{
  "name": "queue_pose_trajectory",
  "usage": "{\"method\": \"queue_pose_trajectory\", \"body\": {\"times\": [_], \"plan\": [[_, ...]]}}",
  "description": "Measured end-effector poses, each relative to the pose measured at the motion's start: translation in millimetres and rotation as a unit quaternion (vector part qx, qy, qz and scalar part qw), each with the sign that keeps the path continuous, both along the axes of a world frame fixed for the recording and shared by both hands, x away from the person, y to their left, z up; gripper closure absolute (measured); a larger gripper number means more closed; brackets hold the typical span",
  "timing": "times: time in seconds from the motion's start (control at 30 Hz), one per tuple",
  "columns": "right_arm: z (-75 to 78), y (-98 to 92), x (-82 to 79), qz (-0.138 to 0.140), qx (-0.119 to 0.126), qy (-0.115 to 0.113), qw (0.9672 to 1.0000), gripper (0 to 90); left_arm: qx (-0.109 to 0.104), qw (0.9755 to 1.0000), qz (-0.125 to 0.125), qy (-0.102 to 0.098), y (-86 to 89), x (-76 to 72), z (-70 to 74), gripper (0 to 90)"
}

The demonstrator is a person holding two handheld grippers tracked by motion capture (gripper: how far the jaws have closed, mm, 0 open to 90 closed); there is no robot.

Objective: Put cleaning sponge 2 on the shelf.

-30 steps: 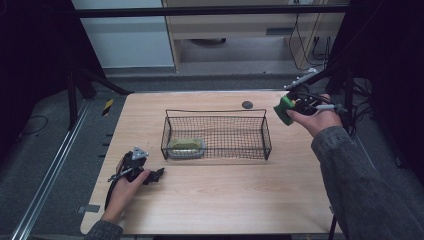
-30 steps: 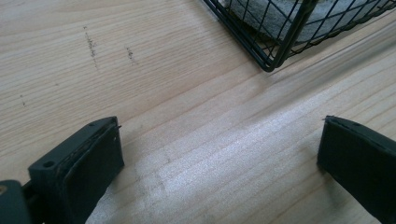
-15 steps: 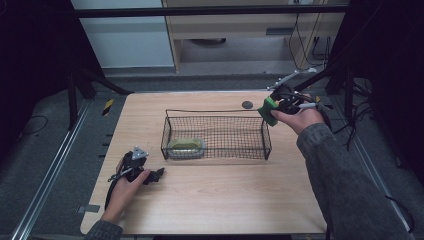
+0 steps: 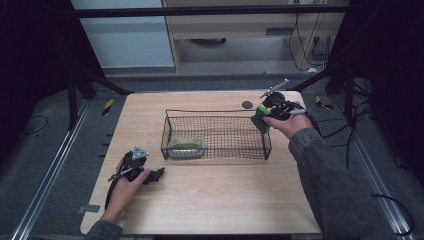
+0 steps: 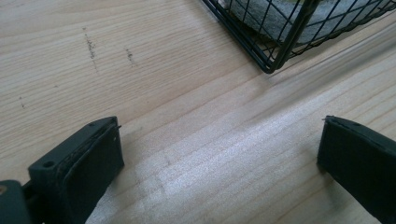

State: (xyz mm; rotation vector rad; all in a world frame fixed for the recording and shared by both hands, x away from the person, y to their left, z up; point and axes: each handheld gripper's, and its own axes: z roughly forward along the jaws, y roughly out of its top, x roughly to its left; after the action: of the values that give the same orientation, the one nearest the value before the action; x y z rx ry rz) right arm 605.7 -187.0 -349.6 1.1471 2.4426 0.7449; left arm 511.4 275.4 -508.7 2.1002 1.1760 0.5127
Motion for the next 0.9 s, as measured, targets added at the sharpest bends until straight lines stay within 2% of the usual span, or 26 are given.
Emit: {"method": "queue_pose_trajectory", "body": {"times": [0.9], "plan": [[-38.5,-3.1,10.2,-0.014,0.015,0.034,0.9992,64.1,0.003,1.0000,-0.003,0.000,0.4,0.4,0.3,0.0]]}}
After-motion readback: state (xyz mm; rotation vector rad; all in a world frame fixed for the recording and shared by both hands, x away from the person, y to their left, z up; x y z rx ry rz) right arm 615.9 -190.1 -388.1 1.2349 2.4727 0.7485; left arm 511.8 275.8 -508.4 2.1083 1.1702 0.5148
